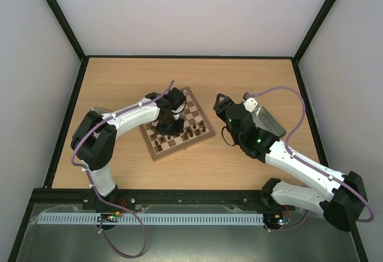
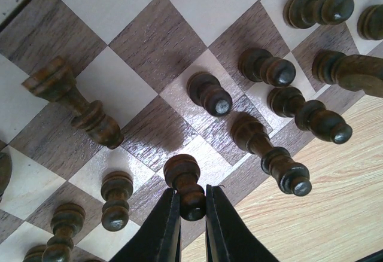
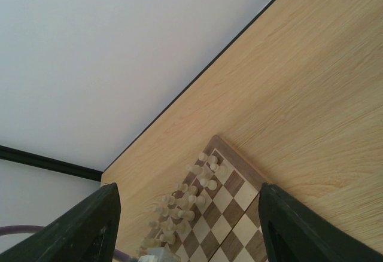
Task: Set up the chess pieces on the board
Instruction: Place the chess piece on the chessboard.
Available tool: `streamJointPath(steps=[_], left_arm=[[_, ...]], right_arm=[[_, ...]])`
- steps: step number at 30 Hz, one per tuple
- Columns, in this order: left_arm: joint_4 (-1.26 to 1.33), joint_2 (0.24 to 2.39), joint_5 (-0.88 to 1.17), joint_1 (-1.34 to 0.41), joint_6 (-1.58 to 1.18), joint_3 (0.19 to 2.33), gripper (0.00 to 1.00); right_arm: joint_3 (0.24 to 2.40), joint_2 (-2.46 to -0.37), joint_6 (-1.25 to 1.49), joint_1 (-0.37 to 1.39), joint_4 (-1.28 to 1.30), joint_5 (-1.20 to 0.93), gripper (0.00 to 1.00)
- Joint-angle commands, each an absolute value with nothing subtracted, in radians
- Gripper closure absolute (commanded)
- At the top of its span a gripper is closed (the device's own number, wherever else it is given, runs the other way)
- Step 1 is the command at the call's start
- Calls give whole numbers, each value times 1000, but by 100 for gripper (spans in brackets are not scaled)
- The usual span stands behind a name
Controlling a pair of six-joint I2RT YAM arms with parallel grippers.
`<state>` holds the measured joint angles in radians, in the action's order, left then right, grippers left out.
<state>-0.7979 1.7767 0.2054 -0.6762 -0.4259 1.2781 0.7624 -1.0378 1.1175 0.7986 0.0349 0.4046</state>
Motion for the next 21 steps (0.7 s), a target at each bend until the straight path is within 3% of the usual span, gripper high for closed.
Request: streamJointPath(steps=[1, 21], left_arm=[[-816, 1802, 198, -683, -415, 1293, 92], [-780, 1852, 134, -675, -411, 1301, 86]], right_arm=[[754, -1020, 1095, 794, 57, 469, 37], [749, -1022, 1109, 794, 69, 461, 37]])
